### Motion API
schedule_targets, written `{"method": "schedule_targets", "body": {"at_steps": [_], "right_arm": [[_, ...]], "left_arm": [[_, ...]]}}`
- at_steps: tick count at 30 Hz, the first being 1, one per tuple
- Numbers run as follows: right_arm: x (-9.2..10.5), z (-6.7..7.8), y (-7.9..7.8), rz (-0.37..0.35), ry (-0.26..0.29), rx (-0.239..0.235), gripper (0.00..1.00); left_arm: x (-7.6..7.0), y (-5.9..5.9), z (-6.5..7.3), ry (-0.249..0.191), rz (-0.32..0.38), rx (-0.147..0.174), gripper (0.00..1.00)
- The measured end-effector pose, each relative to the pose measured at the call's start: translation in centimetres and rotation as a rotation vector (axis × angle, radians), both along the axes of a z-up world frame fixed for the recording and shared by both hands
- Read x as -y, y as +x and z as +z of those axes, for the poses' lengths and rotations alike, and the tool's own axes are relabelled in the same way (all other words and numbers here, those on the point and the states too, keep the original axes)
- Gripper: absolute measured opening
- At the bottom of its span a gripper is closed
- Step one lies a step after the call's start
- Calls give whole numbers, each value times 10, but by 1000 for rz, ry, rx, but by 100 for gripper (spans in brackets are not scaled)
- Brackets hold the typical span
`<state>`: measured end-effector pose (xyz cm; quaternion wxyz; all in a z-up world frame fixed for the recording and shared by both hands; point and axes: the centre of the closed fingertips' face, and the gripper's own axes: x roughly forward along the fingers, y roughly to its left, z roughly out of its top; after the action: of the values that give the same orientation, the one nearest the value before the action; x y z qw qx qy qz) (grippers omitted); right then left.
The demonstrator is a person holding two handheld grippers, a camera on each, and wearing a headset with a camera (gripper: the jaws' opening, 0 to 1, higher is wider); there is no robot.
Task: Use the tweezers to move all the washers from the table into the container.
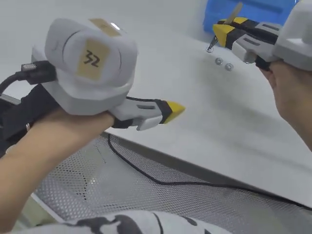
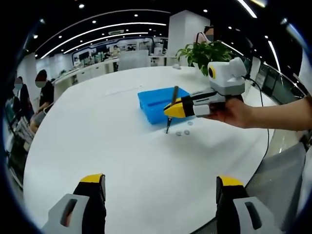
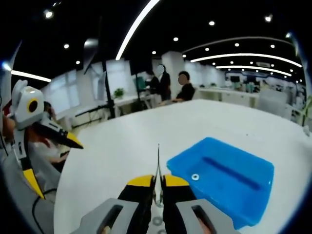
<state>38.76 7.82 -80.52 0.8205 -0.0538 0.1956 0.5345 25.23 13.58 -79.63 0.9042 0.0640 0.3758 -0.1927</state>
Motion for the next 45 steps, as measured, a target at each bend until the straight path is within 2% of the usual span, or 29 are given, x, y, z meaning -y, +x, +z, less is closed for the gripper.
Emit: {"method": "schedule_targets", "body": {"at_steps": [7,9,12,14,16,20,24,29,35,40,45], "right_arm": [[0,0,-1,11,-9,15,3],[-1,0,-2,25,-30,40,3],[-3,-2,-5,36,-47,53,2],[-3,-2,-9,38,-58,82,2],[-2,-3,-6,23,-63,88,2],[-1,-4,-1,-14,-61,67,1],[0,-2,-1,-23,-67,31,1],[5,1,1,-58,-43,-42,1],[10,10,1,-76,-23,-78,1],[11,21,-4,-72,-11,-79,1],[8,40,-6,-67,22,-74,1]], "left_arm": [[0,1,0,9,-7,-1,95],[0,1,-1,14,-10,-1,95],[0,3,0,13,-10,3,95],[0,3,-1,10,-7,-1,96],[0,3,-2,9,-6,-4,97],[0,3,-2,16,-11,-3,97],[-2,5,3,18,-6,10,97],[-6,8,5,25,0,21,97],[-9,10,10,30,7,31,97],[-10,11,11,31,10,36,97],[-10,12,14,39,4,44,97]]}}
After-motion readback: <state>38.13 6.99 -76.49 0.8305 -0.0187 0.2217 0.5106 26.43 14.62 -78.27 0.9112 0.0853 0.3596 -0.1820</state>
